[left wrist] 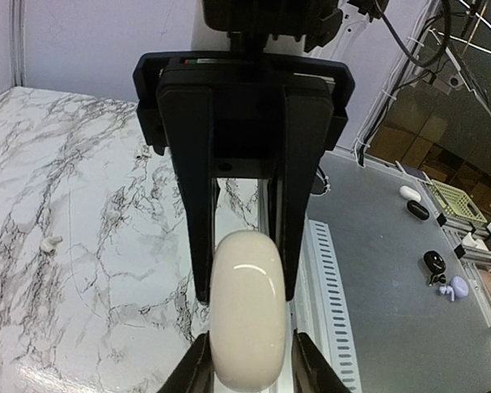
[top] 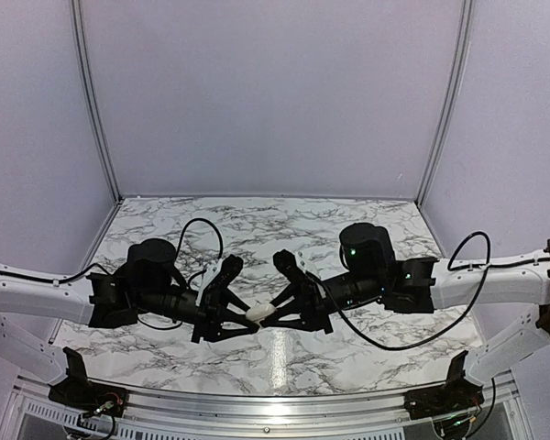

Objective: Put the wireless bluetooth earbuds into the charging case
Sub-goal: Pass from the right arm to the left

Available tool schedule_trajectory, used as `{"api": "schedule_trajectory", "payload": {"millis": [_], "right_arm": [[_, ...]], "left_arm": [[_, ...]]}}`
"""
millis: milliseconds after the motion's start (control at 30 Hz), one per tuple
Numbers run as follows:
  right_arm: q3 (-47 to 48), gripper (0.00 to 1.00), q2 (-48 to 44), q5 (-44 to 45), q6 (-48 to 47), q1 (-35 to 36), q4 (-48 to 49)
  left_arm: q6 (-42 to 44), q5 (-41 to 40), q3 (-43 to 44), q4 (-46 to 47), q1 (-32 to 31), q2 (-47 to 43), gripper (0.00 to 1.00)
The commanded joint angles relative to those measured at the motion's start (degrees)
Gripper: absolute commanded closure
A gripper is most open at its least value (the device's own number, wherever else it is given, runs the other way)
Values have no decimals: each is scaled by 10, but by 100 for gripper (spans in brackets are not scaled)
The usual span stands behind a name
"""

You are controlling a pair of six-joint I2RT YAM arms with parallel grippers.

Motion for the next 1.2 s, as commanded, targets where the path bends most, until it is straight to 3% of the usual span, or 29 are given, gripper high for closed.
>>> {"api": "schedule_trajectory", "payload": {"millis": [0,167,267,333,433,500,733,1167], "right_arm": [[26,100,-2,1,-6,2,-3],[28,100,0,1,-6,2,-7],[28,95,3,4,-1,1,-8],[27,86,5,2,3,-2,-10],[20,63,5,-5,9,-8,-9],[13,57,2,-8,10,-11,-7],[10,59,3,-23,13,-14,2],[15,77,21,-56,18,-14,14]], "left_arm": [[15,3,25,-18,-4,6,72],[19,0,25,-21,-4,1,79],[19,0,24,-21,-4,-1,85],[19,2,23,-21,-4,-6,88],[20,-3,20,-21,-3,-14,91],[20,-4,20,-21,-3,-17,92],[19,-2,24,-20,-3,-10,92],[17,-9,24,-10,-3,-14,92]]}}
